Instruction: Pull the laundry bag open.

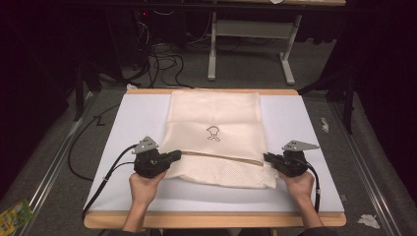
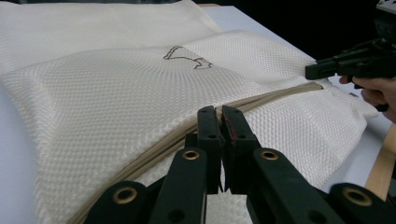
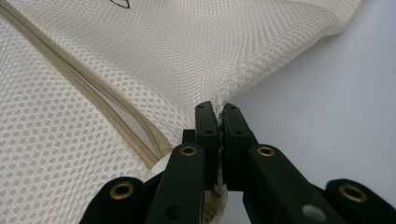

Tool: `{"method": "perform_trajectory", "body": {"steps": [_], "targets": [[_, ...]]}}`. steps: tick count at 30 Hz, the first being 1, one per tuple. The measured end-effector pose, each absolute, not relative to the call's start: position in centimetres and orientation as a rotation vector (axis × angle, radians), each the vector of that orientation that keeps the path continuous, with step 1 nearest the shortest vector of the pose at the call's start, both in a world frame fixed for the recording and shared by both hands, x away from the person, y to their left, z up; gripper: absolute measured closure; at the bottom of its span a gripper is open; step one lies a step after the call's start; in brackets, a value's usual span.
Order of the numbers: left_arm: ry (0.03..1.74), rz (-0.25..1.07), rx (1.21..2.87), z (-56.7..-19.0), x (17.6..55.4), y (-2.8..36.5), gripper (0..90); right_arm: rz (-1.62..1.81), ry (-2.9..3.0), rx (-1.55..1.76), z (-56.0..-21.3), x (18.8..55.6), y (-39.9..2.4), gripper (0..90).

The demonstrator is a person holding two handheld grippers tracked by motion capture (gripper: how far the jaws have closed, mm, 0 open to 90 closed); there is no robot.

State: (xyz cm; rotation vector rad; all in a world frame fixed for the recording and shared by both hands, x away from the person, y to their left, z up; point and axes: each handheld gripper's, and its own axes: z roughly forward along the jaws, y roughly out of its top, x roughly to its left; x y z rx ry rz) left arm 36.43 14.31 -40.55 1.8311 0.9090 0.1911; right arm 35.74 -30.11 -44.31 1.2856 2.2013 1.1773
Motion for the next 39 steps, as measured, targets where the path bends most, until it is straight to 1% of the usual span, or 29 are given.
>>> {"method": "perform_trajectory", "body": {"steps": [25, 29, 39], "targets": [[0.943, 0.208, 1.815, -40.2, 36.4, 16.0, 87.0, 1.183, 2.201, 1.280, -44.1, 35.7, -30.0, 88.1], [0.941, 0.235, 1.818, -40.2, 36.4, 16.2, 87.0, 1.183, 2.205, 1.273, -44.1, 35.7, -29.9, 88.1], [0.985, 0.222, 1.795, -40.6, 36.3, 18.0, 87.1, 1.177, 2.200, 1.288, -44.3, 35.8, -30.1, 88.1]]}}
